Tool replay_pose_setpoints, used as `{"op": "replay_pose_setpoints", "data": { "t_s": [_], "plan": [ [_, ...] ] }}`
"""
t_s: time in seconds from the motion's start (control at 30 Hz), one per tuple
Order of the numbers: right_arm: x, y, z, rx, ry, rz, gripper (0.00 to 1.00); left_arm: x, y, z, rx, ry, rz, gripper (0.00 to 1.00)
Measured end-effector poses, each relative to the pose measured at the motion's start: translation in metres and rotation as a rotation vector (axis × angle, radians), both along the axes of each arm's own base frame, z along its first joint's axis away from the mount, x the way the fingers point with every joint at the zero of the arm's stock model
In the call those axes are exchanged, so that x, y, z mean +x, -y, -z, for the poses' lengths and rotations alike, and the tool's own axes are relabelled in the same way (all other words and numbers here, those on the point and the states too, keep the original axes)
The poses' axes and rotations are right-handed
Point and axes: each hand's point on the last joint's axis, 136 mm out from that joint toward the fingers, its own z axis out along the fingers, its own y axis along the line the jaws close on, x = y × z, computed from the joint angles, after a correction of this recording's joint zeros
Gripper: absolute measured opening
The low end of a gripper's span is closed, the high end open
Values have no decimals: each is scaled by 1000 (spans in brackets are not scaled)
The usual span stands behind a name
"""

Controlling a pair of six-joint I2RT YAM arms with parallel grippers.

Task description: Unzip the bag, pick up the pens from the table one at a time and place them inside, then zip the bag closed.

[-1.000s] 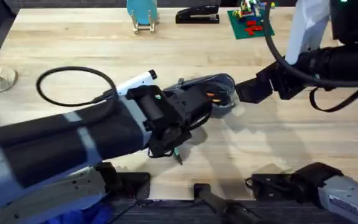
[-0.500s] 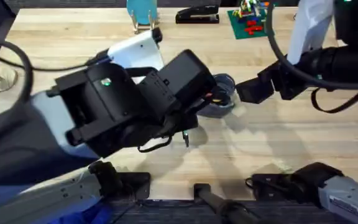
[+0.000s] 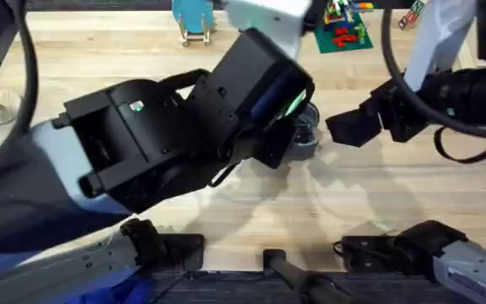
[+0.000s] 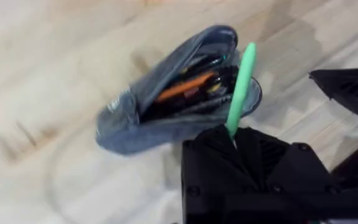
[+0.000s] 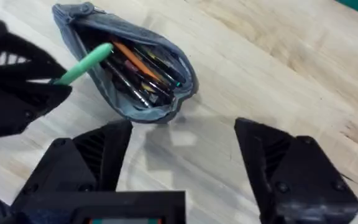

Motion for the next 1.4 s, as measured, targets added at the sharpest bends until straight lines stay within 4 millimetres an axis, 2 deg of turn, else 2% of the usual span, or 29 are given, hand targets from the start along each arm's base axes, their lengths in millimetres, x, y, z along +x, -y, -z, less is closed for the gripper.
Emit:
{"op": "replay_pose_setpoints", "data": {
  "t_s": [0.23,0.37,0.5,0.6,0.77,0.9,1.07,1.4],
  "plan": [
    [-16,6,-22,35,82,3,997,7,5,-8,178,219,284,42],
    [-29,11,-26,39,84,6,997,11,10,-14,238,316,387,42],
    [-44,17,-23,30,62,6,998,17,11,-20,265,384,433,42],
    [-52,20,-25,33,67,6,998,28,4,-22,273,396,429,42],
    [-62,20,-37,76,119,-8,998,41,-5,-22,255,394,463,42],
    [-70,20,-45,102,157,-18,998,45,0,-21,226,413,547,42],
    [-74,21,-48,114,176,-23,998,42,15,-8,199,410,680,42],
    [-76,21,-46,111,168,-23,998,40,29,35,220,325,814,42]
  ]
}}
